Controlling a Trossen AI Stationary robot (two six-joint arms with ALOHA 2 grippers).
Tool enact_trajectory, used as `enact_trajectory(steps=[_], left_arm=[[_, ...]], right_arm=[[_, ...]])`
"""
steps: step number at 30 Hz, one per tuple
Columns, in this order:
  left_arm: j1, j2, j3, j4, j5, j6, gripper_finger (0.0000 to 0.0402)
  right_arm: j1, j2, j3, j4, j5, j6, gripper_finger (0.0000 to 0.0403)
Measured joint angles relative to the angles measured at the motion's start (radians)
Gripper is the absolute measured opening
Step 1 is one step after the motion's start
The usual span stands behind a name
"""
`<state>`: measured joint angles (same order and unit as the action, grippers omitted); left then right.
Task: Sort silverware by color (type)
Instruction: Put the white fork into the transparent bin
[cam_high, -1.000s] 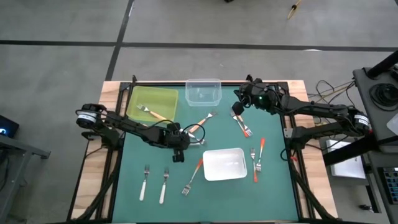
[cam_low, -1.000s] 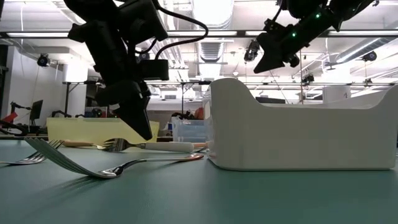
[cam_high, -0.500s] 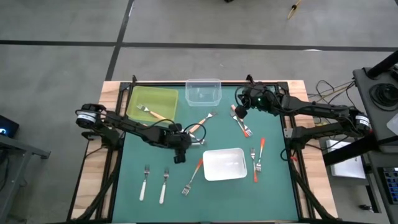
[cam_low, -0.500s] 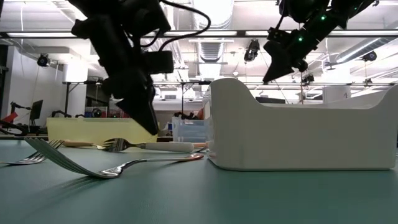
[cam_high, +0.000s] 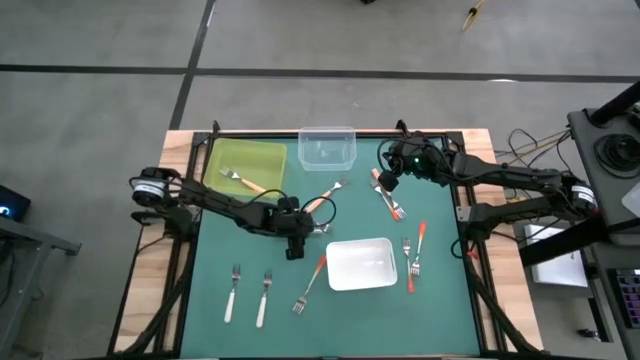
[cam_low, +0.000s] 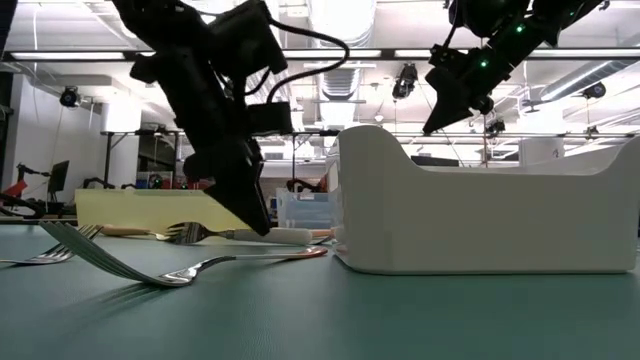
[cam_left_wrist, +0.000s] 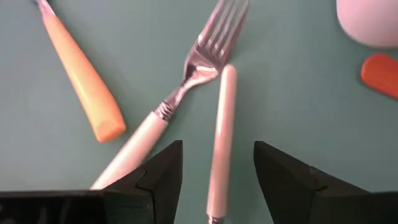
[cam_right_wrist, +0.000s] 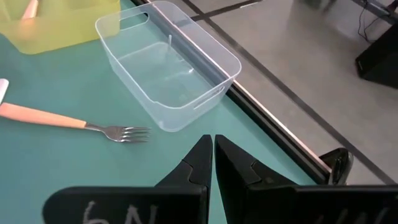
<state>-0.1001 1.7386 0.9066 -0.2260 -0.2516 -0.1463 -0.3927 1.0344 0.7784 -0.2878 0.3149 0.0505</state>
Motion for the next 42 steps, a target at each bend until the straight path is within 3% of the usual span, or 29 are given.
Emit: enact_trajectory(steps=[7, 16, 26, 32, 42], left_arm=[[-0.002, 0.028, 0.0, -0.007, 0.0, -0.052, 0.0145], [-0.004, 0.017, 0.0, -0.046, 0.04, -0.128, 0.0016], [-0.003, -0.013, 0.127, -0.271, 0.047, -0.107, 0.0014], [-0.004, -0.022, 0.207, -0.407, -0.028, -0.048, 0.0014], [-0.001, -0.081, 0.306, -0.506, -0.06, 0.038, 0.0014]], right_arm=[[0.0, 0.0, 0.0, 0.002, 0.0, -0.022, 0.0011], [0.0, 0.001, -0.001, 0.009, 0.0, -0.051, 0.0011], [0.0, 0.001, -0.001, 0.009, -0.001, -0.052, 0.0011], [0.0, 0.003, -0.001, 0.008, -0.001, -0.047, 0.0011], [0.0, 0.003, -0.001, 0.008, -0.002, -0.034, 0.0011]])
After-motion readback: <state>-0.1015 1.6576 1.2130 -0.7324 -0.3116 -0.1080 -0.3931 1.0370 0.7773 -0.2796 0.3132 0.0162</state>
